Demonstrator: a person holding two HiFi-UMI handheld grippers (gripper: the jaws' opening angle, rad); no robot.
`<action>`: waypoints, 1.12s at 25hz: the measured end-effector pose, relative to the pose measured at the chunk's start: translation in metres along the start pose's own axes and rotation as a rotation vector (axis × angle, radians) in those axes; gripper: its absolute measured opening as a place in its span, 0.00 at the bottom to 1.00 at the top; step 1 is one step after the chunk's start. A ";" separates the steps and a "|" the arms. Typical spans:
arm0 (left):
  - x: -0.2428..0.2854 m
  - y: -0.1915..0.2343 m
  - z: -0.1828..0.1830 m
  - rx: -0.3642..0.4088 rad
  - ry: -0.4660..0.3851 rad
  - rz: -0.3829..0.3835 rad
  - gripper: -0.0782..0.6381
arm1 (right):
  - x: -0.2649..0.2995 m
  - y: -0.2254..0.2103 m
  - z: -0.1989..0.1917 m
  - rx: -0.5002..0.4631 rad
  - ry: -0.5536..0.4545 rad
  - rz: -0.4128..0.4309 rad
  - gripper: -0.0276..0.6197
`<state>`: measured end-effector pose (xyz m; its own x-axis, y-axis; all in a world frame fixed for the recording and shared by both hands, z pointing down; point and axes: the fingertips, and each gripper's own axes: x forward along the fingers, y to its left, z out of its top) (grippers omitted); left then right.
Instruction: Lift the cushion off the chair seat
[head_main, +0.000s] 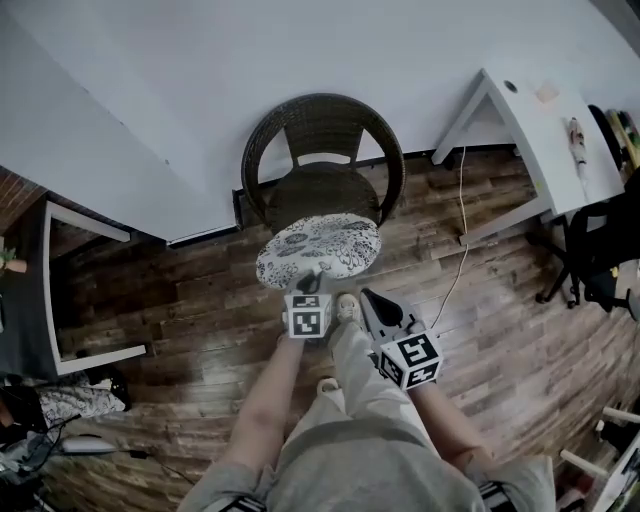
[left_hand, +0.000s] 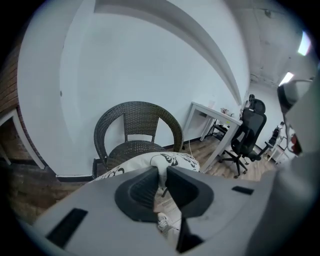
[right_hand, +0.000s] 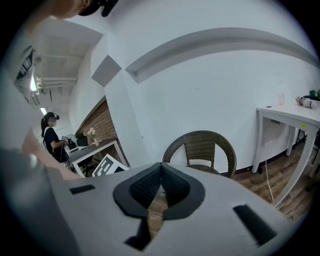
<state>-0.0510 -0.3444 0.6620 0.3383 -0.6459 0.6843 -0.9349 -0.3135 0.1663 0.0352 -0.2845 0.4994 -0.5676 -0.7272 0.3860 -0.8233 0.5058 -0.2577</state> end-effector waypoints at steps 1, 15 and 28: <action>-0.008 -0.002 0.000 0.004 -0.003 -0.001 0.18 | -0.005 0.004 0.003 -0.005 -0.005 0.000 0.04; -0.119 -0.023 0.036 0.022 -0.138 -0.044 0.18 | -0.067 0.047 0.039 -0.085 -0.102 -0.040 0.04; -0.229 -0.055 0.053 0.043 -0.279 -0.073 0.18 | -0.130 0.088 0.061 -0.170 -0.198 -0.054 0.04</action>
<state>-0.0718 -0.2164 0.4588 0.4264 -0.7852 0.4491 -0.9037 -0.3913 0.1738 0.0360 -0.1739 0.3730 -0.5270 -0.8236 0.2097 -0.8488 0.5222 -0.0825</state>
